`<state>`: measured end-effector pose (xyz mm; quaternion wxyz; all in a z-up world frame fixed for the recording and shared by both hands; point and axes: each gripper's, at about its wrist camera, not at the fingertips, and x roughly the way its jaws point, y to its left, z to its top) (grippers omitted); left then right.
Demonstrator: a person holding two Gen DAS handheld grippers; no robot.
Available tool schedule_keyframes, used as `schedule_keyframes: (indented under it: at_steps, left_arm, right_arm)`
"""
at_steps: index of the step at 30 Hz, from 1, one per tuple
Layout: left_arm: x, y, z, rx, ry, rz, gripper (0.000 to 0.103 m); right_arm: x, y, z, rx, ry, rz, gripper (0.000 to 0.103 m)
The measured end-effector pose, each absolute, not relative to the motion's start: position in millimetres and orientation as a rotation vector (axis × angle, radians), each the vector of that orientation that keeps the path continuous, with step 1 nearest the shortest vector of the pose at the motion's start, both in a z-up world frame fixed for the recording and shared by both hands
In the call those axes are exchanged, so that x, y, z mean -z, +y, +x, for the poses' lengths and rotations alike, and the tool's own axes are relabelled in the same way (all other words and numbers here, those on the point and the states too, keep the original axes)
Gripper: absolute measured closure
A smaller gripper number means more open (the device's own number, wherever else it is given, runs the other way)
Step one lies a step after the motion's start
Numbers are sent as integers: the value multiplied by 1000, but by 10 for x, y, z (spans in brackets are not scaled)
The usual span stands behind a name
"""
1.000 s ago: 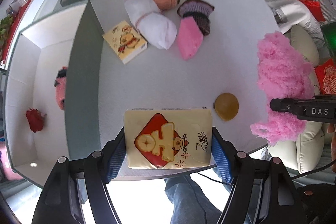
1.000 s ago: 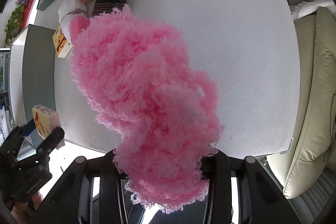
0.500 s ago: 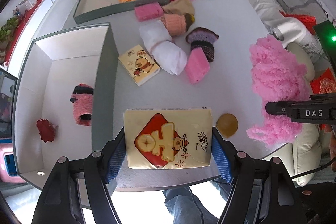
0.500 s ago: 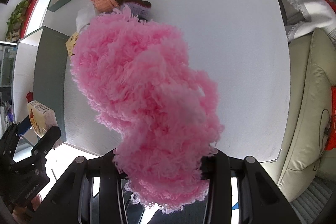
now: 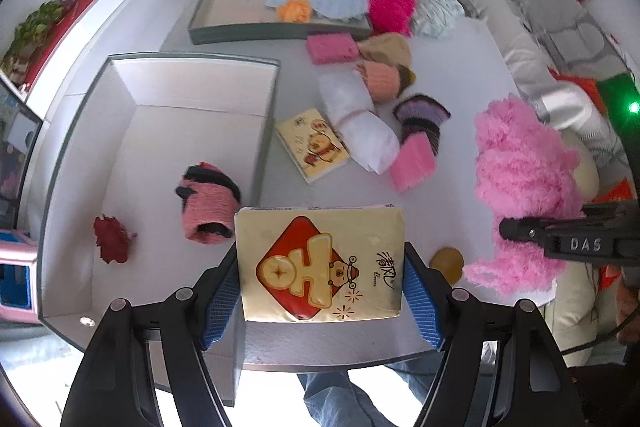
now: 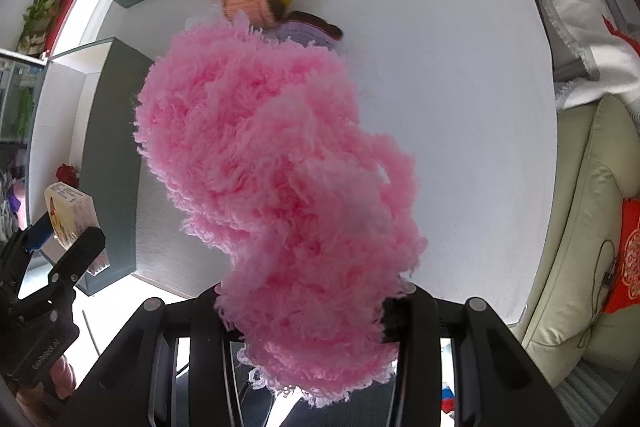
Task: Organize soft objects
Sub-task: 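Carry the pink scarf and tissue pack over the white box with both tools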
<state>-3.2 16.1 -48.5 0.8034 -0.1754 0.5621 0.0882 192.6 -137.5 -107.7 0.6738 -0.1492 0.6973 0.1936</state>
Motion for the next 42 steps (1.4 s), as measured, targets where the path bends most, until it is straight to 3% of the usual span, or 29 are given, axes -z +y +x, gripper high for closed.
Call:
schedule_keyframes:
  at_steps: [33, 42]
  left_arm:
    - [402, 1354, -823, -552, 1055, -625, 28]
    - [589, 1572, -1047, -661, 1090, -676, 28]
  right_arm:
    - [407, 359, 1213, -792, 1419, -604, 60]
    - [376, 829, 1032, -883, 1423, -619, 59]
